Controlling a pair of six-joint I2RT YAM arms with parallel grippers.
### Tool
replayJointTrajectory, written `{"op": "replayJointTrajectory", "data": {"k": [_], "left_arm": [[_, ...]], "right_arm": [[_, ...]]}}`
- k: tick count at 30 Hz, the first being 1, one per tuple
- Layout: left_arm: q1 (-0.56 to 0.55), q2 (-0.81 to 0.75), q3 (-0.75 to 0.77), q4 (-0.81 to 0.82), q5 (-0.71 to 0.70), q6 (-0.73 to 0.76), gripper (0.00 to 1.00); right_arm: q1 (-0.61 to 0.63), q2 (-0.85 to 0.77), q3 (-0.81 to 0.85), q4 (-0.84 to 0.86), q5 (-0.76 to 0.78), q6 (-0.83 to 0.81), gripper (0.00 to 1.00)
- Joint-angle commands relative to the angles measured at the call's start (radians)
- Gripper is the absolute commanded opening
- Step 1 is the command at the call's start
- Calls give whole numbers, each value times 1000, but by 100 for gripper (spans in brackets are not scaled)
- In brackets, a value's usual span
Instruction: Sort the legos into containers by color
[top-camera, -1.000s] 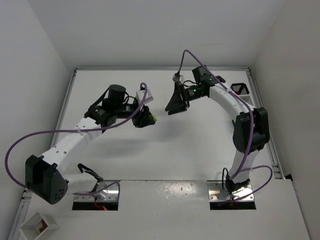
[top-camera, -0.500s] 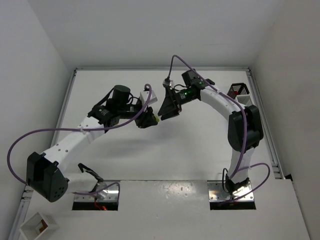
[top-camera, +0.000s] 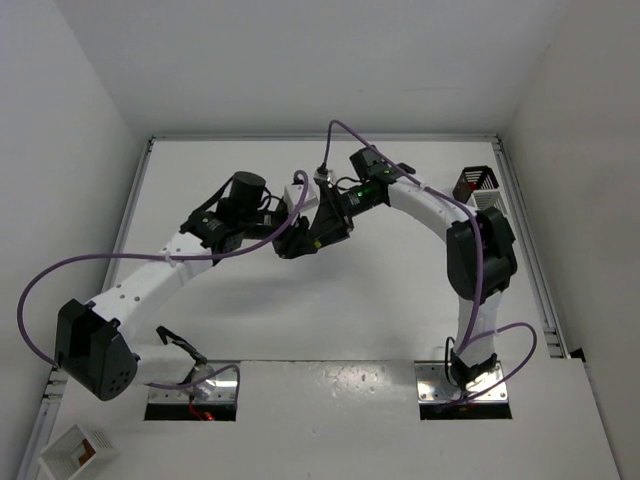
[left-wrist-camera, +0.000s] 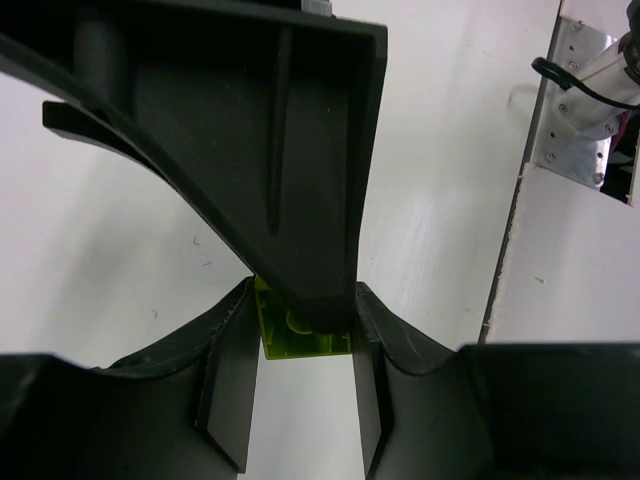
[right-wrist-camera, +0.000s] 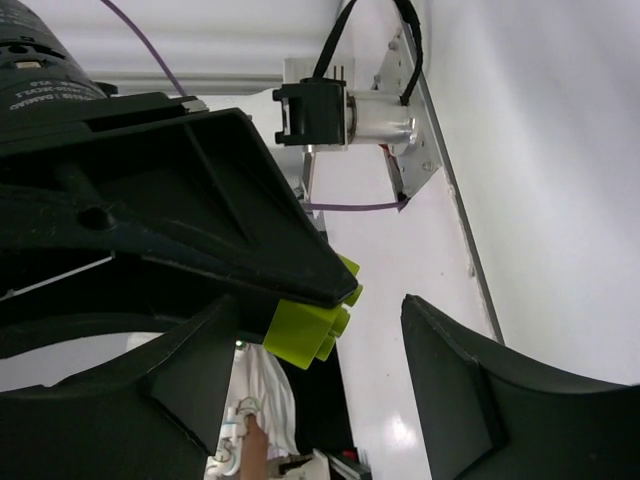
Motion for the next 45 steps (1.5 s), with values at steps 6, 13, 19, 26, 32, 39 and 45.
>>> {"op": "replayJointTrajectory", "data": {"k": [6,13,19,26,32,39,45], "left_arm": [[-12,1,40,32,1,-5,21],[-12,-17,40,32,-22,-5,57],[0,-72,31,12,-157,-27,100],[132,-126,22,-30,-249,-139,100],[247,-126,12,-41,-278,-162,100],[316,-135,3,-50,-349,-131,100],[336,-114,22,-91,-386,-110,100]], "right_arm": [[22,11,13,63,-17,10,36],[-1,-32,-26,79,-7,20,0],[-151,-96,25,-100,172,-191,0],[-468,-116,220,-399,562,-407,0],[-683,-156,287,-400,925,-521,0],[-789,-64,382,-397,1078,-569,0],[-811,1,402,-386,1110,-560,0]]}}
